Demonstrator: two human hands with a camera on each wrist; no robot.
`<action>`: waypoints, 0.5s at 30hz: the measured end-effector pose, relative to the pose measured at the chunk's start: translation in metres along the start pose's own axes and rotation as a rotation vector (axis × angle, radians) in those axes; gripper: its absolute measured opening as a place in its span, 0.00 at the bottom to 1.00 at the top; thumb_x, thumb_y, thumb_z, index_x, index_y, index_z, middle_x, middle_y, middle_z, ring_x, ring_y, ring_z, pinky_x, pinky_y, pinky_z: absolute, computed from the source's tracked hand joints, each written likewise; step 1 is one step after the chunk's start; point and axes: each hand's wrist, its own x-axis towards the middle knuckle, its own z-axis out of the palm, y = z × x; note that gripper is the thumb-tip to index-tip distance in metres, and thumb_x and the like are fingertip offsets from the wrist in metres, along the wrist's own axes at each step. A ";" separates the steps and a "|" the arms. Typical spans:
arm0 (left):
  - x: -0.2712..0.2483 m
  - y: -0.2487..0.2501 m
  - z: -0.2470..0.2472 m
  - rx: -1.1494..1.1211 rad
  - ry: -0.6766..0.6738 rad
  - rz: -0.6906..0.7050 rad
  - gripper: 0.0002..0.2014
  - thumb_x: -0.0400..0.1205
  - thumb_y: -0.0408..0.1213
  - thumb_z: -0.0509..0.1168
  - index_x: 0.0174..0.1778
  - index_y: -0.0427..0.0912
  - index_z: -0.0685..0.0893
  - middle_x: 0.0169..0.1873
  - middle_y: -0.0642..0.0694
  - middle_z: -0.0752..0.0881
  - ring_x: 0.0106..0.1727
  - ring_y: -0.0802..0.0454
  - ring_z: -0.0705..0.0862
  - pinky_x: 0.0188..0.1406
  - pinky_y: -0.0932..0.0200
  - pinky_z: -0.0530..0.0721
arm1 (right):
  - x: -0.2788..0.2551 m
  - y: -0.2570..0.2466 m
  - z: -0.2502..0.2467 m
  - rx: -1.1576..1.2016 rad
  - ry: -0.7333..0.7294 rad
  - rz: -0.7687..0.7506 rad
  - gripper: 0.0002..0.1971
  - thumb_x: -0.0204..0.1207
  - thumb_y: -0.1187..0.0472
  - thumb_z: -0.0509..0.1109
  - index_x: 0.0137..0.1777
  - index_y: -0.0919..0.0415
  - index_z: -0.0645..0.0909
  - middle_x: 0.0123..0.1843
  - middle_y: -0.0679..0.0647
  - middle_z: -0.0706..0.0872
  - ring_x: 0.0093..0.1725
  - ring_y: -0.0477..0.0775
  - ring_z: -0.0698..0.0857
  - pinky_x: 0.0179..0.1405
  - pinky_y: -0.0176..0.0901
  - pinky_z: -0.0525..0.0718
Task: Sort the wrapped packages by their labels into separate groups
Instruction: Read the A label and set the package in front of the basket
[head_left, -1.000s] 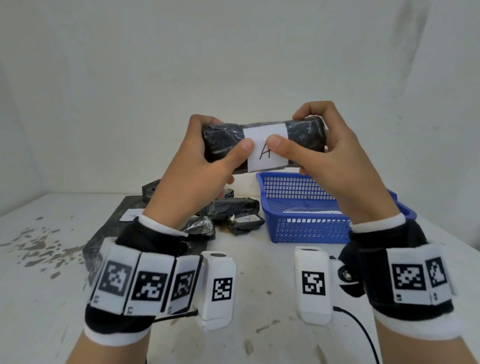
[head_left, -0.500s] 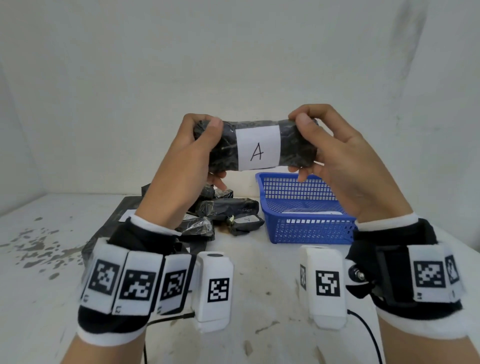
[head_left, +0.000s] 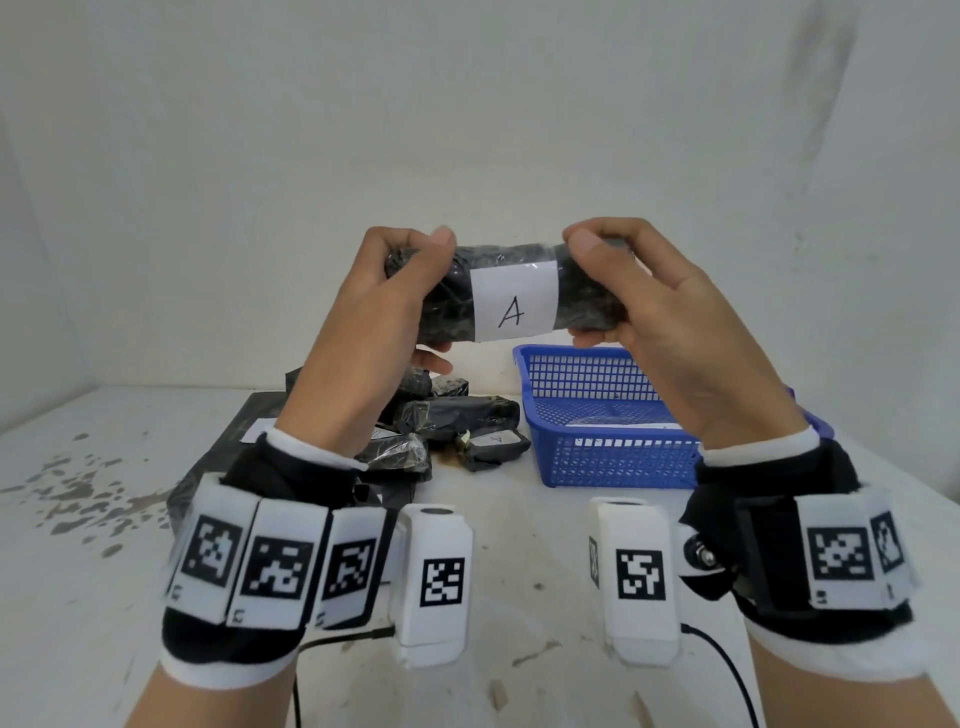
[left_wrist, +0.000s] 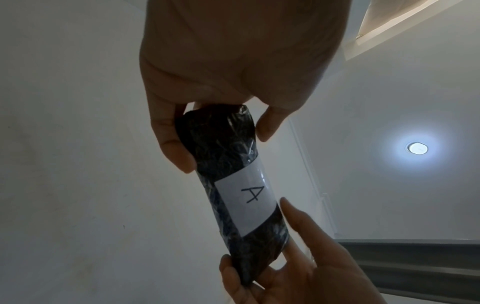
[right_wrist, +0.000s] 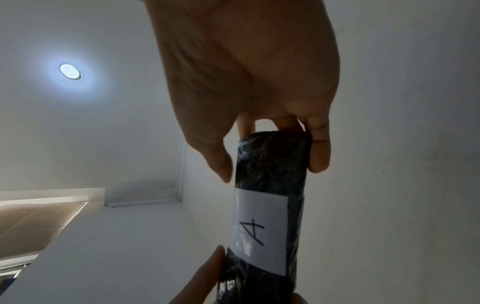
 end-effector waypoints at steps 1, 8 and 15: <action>0.000 0.000 0.000 0.006 0.005 0.001 0.05 0.85 0.46 0.61 0.46 0.52 0.76 0.40 0.50 0.83 0.35 0.50 0.82 0.31 0.53 0.84 | 0.000 0.000 0.000 -0.020 0.001 -0.009 0.02 0.82 0.52 0.71 0.52 0.45 0.85 0.44 0.42 0.88 0.44 0.42 0.87 0.42 0.40 0.88; 0.001 -0.006 0.002 0.054 0.023 0.031 0.07 0.81 0.44 0.69 0.47 0.52 0.76 0.38 0.52 0.85 0.33 0.51 0.84 0.28 0.54 0.84 | -0.001 0.001 0.005 -0.075 0.010 -0.025 0.04 0.79 0.51 0.73 0.51 0.47 0.83 0.40 0.39 0.87 0.41 0.44 0.86 0.42 0.43 0.89; -0.001 -0.004 0.002 0.040 0.009 0.074 0.08 0.81 0.41 0.69 0.49 0.48 0.75 0.30 0.64 0.84 0.36 0.57 0.85 0.36 0.51 0.87 | -0.001 0.003 0.007 -0.146 0.015 -0.029 0.10 0.77 0.46 0.74 0.54 0.44 0.80 0.45 0.40 0.88 0.44 0.44 0.88 0.45 0.46 0.89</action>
